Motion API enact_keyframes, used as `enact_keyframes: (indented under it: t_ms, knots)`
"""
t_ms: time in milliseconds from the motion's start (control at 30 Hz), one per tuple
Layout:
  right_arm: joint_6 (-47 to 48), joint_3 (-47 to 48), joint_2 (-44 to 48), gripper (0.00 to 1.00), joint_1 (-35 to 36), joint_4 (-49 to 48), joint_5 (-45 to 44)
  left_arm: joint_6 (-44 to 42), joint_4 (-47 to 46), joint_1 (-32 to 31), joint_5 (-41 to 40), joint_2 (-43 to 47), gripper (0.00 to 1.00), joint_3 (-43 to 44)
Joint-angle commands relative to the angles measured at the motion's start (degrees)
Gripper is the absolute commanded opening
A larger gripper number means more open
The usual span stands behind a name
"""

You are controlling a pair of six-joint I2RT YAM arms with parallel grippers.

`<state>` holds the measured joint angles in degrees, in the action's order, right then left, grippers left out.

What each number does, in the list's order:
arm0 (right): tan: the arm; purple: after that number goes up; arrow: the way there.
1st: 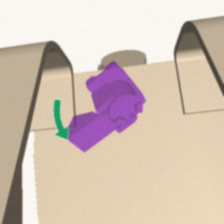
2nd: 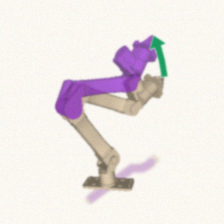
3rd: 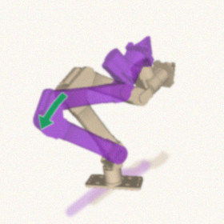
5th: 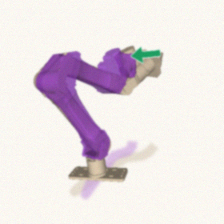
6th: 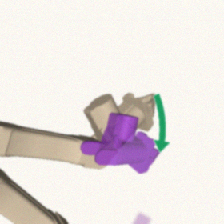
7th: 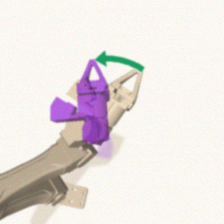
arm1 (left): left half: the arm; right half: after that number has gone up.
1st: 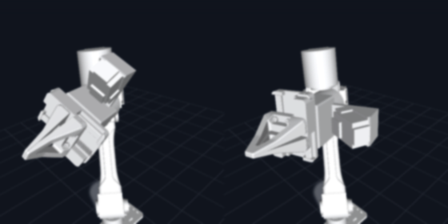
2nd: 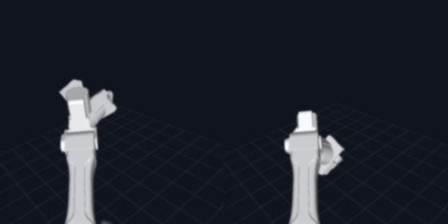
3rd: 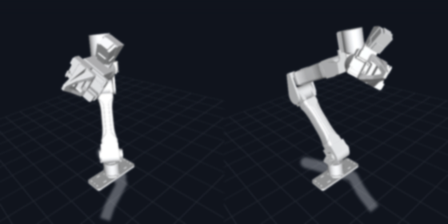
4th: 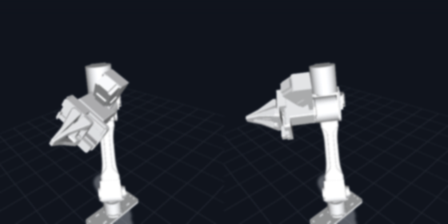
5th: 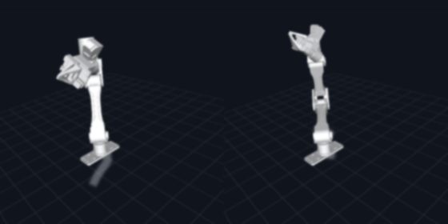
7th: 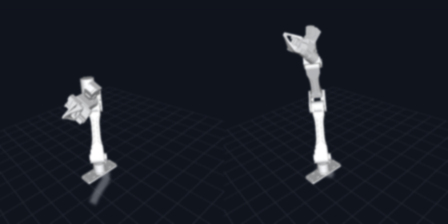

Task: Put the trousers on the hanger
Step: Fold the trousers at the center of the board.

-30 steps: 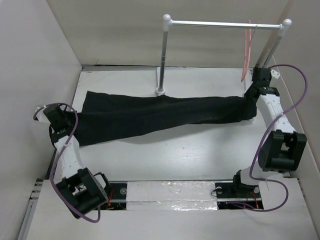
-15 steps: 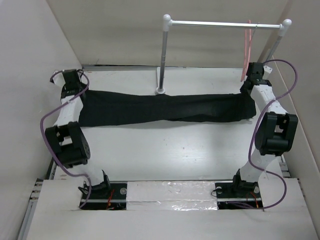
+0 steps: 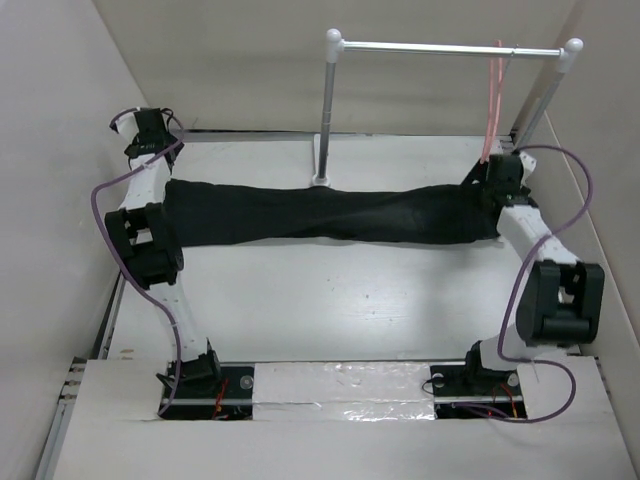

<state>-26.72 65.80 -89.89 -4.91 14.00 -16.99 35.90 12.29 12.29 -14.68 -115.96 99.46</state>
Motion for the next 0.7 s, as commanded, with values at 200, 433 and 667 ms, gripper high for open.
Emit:
enact_keyframes:
  t_ms: [200,433,667]
  knots:
    - [-1.1,-30.0,23.6,0.16,11.7,-21.4,5.3,-3.0,-0.3,-1.5,-0.5,8.5,0.63,-4.5]
    - [4.3,-32.8,27.8,0.08,19.5,-23.8,10.8,6.5,-11.6,-2.1,5.9,29.4,0.57,-37.4]
    - [1.4,-35.3,22.3,0.8,17.3,-25.1,15.5,12.9,-18.9,-7.6,4.7,44.4,0.6,-60.2]
